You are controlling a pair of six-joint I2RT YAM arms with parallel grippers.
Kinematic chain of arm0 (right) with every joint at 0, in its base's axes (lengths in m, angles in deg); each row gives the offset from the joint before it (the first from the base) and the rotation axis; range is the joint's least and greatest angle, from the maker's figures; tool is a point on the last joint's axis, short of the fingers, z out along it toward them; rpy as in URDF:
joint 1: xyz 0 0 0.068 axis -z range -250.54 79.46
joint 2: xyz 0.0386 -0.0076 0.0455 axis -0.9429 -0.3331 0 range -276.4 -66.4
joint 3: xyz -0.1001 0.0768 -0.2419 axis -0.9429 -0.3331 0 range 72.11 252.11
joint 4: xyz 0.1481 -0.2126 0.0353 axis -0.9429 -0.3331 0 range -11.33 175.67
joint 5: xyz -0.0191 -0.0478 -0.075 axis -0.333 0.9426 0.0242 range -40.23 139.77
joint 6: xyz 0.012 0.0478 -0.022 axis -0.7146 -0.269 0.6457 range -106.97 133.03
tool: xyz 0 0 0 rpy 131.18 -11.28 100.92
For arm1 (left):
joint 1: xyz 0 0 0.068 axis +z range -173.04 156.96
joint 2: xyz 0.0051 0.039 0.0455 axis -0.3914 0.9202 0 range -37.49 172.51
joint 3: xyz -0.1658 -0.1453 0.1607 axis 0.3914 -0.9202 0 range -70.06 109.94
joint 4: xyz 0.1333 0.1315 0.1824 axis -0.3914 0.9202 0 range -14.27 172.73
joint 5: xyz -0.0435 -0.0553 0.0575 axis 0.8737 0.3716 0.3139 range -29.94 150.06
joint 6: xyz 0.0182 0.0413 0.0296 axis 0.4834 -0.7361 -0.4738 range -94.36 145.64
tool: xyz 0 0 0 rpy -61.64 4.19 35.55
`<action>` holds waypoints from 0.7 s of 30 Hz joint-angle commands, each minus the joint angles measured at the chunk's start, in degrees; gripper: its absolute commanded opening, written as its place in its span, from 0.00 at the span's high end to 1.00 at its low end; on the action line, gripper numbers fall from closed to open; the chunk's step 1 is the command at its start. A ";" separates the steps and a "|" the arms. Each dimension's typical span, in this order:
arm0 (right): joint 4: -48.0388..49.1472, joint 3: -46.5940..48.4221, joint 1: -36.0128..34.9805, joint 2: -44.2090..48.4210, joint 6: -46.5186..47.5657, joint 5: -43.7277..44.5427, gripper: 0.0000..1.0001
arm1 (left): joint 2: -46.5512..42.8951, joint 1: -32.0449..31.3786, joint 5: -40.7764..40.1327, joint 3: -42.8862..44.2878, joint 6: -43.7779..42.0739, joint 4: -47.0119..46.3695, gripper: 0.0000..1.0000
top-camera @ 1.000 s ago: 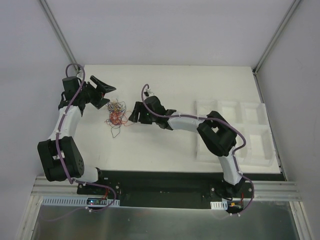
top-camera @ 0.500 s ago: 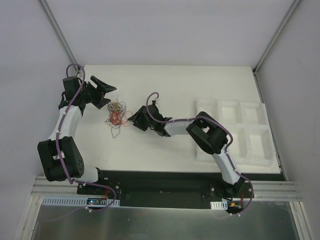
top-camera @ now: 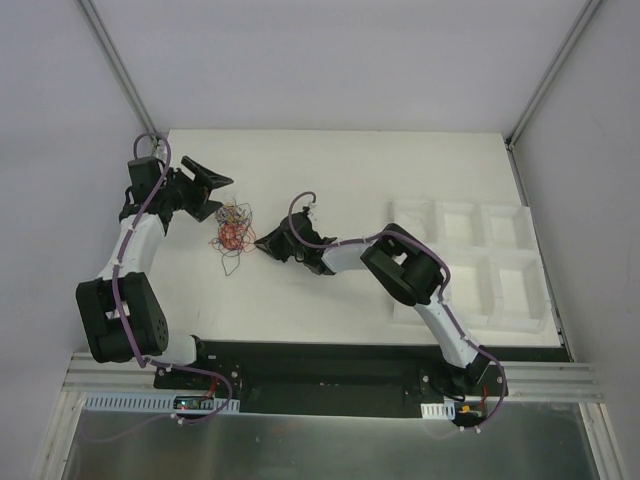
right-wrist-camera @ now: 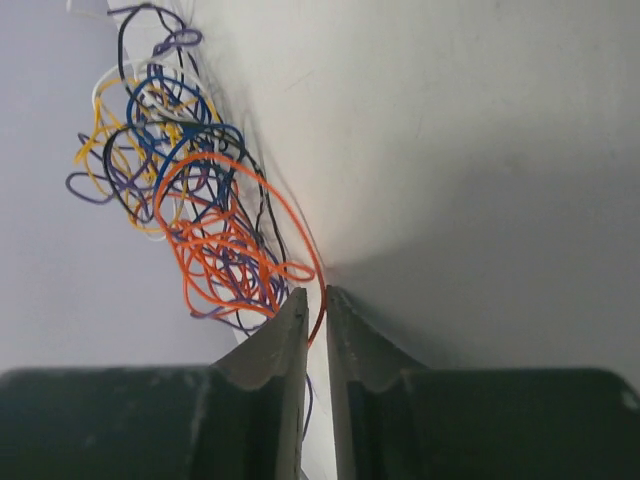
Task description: Untangle the cables
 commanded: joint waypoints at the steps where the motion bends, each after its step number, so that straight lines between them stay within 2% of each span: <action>1: -0.77 3.12 1.42 -1.92 0.25 -0.61 0.92 | 0.17 0.05 -1.48 -1.96 2.96 -1.53 0.26; 2: 0.37 3.03 1.59 -1.66 1.21 -1.13 1.00 | 0.70 0.05 -1.57 -2.40 3.58 -1.61 0.27; 6: 2.84 -0.91 2.91 2.98 8.32 -0.88 1.00 | 3.07 0.05 -1.57 -4.42 7.35 -1.53 0.28; 13: 8.90 -15.23 6.16 19.33 20.62 -2.19 1.00 | 10.27 -0.91 -1.39 -8.46 12.28 -2.66 0.35; 21: 4.96 -20.09 5.29 35.50 31.70 -4.74 1.00 | 20.12 -3.28 -0.60 -7.41 9.56 -7.06 0.30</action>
